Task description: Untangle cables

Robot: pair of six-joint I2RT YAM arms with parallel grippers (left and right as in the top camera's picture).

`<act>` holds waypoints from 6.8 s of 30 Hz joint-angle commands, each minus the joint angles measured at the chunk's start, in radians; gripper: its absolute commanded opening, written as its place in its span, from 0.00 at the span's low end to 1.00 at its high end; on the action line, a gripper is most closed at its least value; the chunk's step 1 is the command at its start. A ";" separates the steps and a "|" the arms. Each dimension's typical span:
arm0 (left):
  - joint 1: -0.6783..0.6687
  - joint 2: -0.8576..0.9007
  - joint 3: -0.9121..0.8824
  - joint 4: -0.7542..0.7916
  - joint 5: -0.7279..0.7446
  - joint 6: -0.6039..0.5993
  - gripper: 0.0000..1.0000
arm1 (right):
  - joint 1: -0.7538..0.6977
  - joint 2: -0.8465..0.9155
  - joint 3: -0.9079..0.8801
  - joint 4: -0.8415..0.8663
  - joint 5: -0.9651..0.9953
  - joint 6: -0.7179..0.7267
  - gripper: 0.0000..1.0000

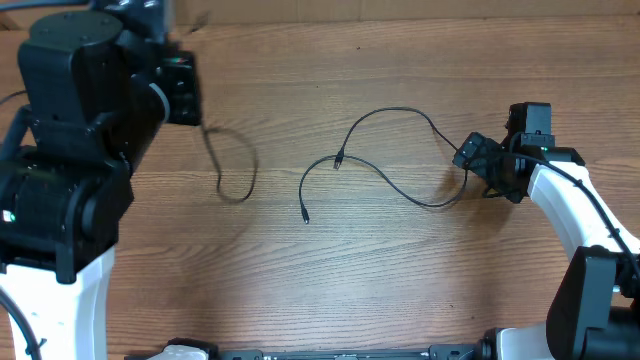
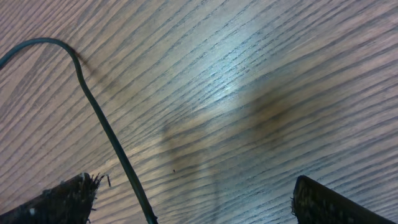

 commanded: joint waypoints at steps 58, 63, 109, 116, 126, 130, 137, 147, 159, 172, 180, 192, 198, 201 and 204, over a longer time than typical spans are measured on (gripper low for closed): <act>0.840 0.312 -0.007 0.186 -0.328 0.016 0.04 | -0.002 0.003 0.014 0.010 0.001 0.001 1.00; 0.879 0.328 -0.007 0.198 -0.336 0.022 0.04 | -0.002 0.003 0.014 0.010 0.001 0.001 1.00; 0.888 0.335 -0.385 0.159 -0.398 -0.496 0.22 | -0.002 0.003 0.014 0.010 0.001 0.001 1.00; 0.888 0.335 -0.446 0.147 -0.340 -0.581 0.04 | -0.002 0.003 0.014 0.010 0.001 0.000 1.00; 0.888 0.335 -0.740 0.224 -0.264 -0.685 0.04 | -0.002 0.003 0.014 0.010 0.001 0.000 1.00; 0.888 0.335 -0.845 0.298 -0.235 -0.685 0.06 | -0.002 0.003 0.014 0.010 0.001 0.000 1.00; 0.888 0.335 -0.919 0.454 -0.295 -0.599 0.04 | -0.002 0.003 0.014 0.010 0.001 0.000 1.00; 0.885 0.333 -0.867 0.705 -0.071 0.163 0.04 | -0.002 0.003 0.014 0.010 0.001 0.001 1.00; 0.884 0.217 -0.583 0.539 0.158 0.254 0.04 | -0.002 0.003 0.014 0.010 0.001 0.000 1.00; 0.884 0.028 -0.469 0.577 0.298 0.358 0.04 | -0.002 0.003 0.014 0.010 0.001 0.001 1.00; 0.884 0.070 -0.493 0.259 0.713 0.772 0.04 | -0.002 0.003 0.014 0.010 0.001 0.001 1.00; 0.886 0.310 -0.493 0.072 0.723 1.012 0.04 | -0.002 0.003 0.014 0.010 0.001 0.000 1.00; 0.898 0.441 -0.493 0.059 0.677 1.011 0.04 | -0.002 0.003 0.014 0.010 0.001 0.000 1.00; 0.911 0.494 -0.493 0.030 0.622 1.011 0.04 | -0.002 0.003 0.014 0.010 0.001 0.000 1.00; 0.926 0.522 -0.493 0.017 0.594 1.011 0.04 | -0.002 0.003 0.014 0.010 0.001 0.000 1.00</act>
